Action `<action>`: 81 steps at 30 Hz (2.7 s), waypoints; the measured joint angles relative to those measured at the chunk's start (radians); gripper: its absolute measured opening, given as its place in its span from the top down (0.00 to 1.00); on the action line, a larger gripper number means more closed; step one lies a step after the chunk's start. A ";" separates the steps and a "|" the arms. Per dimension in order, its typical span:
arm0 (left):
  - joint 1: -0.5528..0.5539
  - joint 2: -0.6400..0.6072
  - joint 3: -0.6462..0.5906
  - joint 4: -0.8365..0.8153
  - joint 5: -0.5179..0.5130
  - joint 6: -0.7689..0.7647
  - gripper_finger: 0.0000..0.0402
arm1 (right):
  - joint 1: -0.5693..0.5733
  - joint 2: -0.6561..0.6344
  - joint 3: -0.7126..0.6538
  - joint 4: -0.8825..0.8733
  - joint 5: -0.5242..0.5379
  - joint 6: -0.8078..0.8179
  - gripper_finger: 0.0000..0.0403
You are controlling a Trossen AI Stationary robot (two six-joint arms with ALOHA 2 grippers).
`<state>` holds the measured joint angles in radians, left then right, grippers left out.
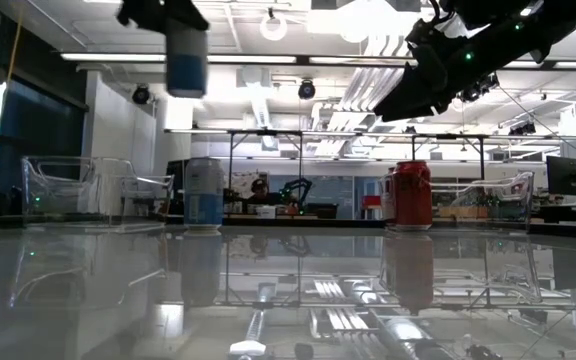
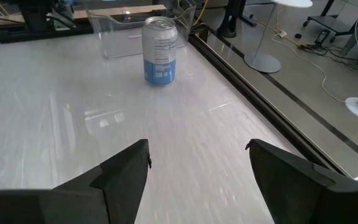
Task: Sort soda cans
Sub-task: Put the bottom blue/white soda can into the left transparent bin
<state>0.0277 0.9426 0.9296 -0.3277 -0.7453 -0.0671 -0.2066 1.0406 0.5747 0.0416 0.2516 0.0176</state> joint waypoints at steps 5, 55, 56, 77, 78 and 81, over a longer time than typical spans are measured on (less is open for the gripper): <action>0.001 0.000 0.133 -0.284 -0.155 -0.077 0.30 | 0.000 0.000 0.000 0.000 0.000 -0.021 0.33; 0.021 -0.169 -0.466 -0.836 -0.306 -1.403 0.25 | 0.000 0.000 0.000 0.037 0.000 -0.021 0.33; 0.021 -0.169 -0.466 -0.833 -0.306 -1.400 0.24 | 0.000 0.000 0.000 0.038 0.000 -0.021 0.33; 0.021 -0.169 -0.466 -0.794 -0.281 -1.370 0.22 | 0.000 0.000 0.000 0.038 -0.001 -0.017 0.33; 0.021 -0.169 -0.466 -0.794 -0.281 -1.370 0.22 | 0.000 0.000 0.000 0.038 -0.001 -0.017 0.33; 0.021 -0.169 -0.466 -0.791 -0.281 -1.370 0.22 | 0.000 0.000 0.000 0.037 0.000 -0.017 0.33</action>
<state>0.0486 0.7734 0.4633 -1.1187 -1.0260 -1.4376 -0.2069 1.0405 0.5747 0.0788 0.2512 0.0002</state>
